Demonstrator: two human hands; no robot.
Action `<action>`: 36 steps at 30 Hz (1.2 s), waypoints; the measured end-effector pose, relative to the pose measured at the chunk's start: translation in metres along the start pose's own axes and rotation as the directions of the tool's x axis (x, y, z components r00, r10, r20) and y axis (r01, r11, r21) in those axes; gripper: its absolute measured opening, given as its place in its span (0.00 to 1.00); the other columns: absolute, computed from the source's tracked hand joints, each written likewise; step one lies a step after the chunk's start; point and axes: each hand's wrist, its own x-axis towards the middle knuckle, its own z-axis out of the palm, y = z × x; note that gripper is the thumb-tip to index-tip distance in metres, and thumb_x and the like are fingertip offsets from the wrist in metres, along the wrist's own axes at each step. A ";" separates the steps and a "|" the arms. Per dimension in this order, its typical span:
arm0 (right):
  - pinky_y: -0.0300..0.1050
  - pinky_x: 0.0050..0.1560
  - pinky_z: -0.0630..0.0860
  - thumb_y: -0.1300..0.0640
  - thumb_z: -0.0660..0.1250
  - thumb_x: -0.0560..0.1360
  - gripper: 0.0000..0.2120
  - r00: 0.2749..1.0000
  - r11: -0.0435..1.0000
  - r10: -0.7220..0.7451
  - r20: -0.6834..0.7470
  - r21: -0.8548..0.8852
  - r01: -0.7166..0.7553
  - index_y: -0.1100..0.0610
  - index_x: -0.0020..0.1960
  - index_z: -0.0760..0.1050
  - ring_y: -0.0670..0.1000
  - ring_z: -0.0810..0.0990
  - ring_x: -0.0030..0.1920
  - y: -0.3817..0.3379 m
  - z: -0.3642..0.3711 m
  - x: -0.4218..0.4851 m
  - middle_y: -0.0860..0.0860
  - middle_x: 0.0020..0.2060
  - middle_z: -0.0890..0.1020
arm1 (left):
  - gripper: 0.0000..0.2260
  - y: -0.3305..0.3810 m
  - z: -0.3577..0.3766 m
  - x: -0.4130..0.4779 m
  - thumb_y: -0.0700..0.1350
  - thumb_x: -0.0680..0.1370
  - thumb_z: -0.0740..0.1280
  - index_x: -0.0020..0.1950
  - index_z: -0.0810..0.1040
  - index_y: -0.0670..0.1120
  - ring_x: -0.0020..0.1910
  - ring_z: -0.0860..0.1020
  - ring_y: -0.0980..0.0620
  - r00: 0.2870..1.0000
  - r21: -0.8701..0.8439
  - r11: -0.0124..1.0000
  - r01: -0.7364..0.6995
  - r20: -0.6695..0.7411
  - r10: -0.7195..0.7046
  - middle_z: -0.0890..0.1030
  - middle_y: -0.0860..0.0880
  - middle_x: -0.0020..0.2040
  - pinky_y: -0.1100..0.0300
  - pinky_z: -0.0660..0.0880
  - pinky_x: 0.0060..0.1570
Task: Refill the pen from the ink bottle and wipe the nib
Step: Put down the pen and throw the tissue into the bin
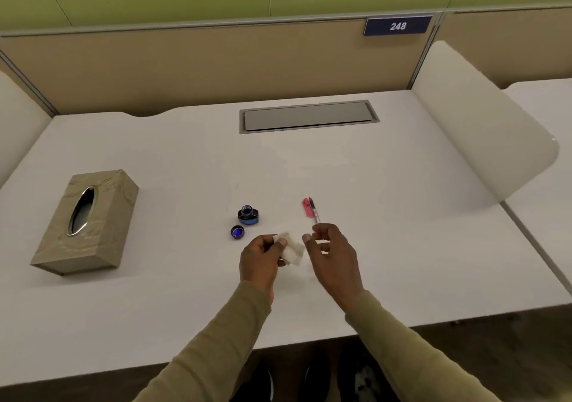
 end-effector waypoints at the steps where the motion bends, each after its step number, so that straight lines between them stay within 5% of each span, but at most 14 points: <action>1: 0.27 0.41 0.74 0.48 0.68 0.79 0.16 1.000 0.999 0.010 -0.004 0.032 -0.010 0.51 0.65 0.74 0.43 0.81 0.51 -0.005 0.003 -0.011 0.46 0.58 0.80 | 0.05 0.002 0.000 -0.002 0.39 0.78 0.69 0.46 0.80 0.49 0.45 0.81 0.48 1.000 0.015 1.000 -0.016 0.009 0.016 0.83 0.49 0.48 0.59 0.79 0.41; 5: 0.25 0.42 0.76 0.51 0.70 0.79 0.22 0.999 0.997 0.035 -0.037 0.067 -0.033 0.49 0.71 0.70 0.43 0.82 0.52 -0.012 0.016 -0.043 0.43 0.61 0.77 | 0.03 0.006 -0.007 -0.012 0.40 0.78 0.69 0.48 0.82 0.47 0.46 0.82 0.48 0.991 0.043 0.998 -0.041 0.128 0.035 0.84 0.49 0.48 0.59 0.80 0.42; 12: 0.40 0.57 0.81 0.54 0.67 0.81 0.20 0.990 0.998 0.063 -0.130 0.036 -0.059 0.42 0.71 0.73 0.44 0.82 0.56 -0.002 0.015 -0.085 0.42 0.62 0.80 | 0.07 -0.009 -0.017 -0.037 0.43 0.81 0.65 0.47 0.82 0.49 0.44 0.82 0.51 0.926 0.219 0.972 -0.081 0.377 -0.008 0.85 0.52 0.44 0.59 0.79 0.42; 15: 0.31 0.51 0.79 0.54 0.67 0.81 0.14 0.974 0.995 0.099 -0.205 -0.001 -0.101 0.47 0.65 0.77 0.43 0.81 0.55 0.008 0.007 -0.103 0.44 0.59 0.82 | 0.10 -0.018 -0.013 -0.050 0.42 0.81 0.62 0.47 0.83 0.49 0.44 0.83 0.49 0.885 0.280 0.955 -0.097 0.464 -0.046 0.86 0.51 0.44 0.54 0.80 0.45; 19: 0.38 0.49 0.81 0.54 0.70 0.79 0.08 0.945 0.990 0.122 -0.305 -0.030 -0.138 0.50 0.58 0.79 0.45 0.81 0.51 0.020 -0.008 -0.127 0.44 0.53 0.81 | 0.13 -0.031 0.001 -0.071 0.45 0.82 0.59 0.48 0.83 0.48 0.46 0.83 0.49 0.835 0.341 0.937 -0.082 0.536 -0.122 0.86 0.50 0.44 0.54 0.80 0.46; 29: 0.31 0.37 0.74 0.59 0.72 0.77 0.03 0.872 0.958 0.285 -0.397 0.138 -0.251 0.51 0.47 0.80 0.41 0.80 0.39 0.071 -0.066 -0.192 0.46 0.41 0.83 | 0.14 -0.076 0.054 -0.135 0.44 0.79 0.58 0.43 0.83 0.44 0.40 0.81 0.50 0.693 0.462 0.887 -0.004 0.641 -0.330 0.84 0.47 0.39 0.56 0.76 0.39; 36: 0.51 0.45 0.83 0.58 0.74 0.74 0.07 0.795 0.860 0.485 -0.364 0.366 -0.357 0.46 0.43 0.80 0.53 0.85 0.43 0.140 -0.113 -0.232 0.49 0.41 0.86 | 0.09 -0.150 0.102 -0.174 0.43 0.81 0.59 0.50 0.78 0.42 0.42 0.76 0.49 0.673 0.566 0.816 -0.116 0.649 -0.354 0.79 0.44 0.45 0.56 0.74 0.41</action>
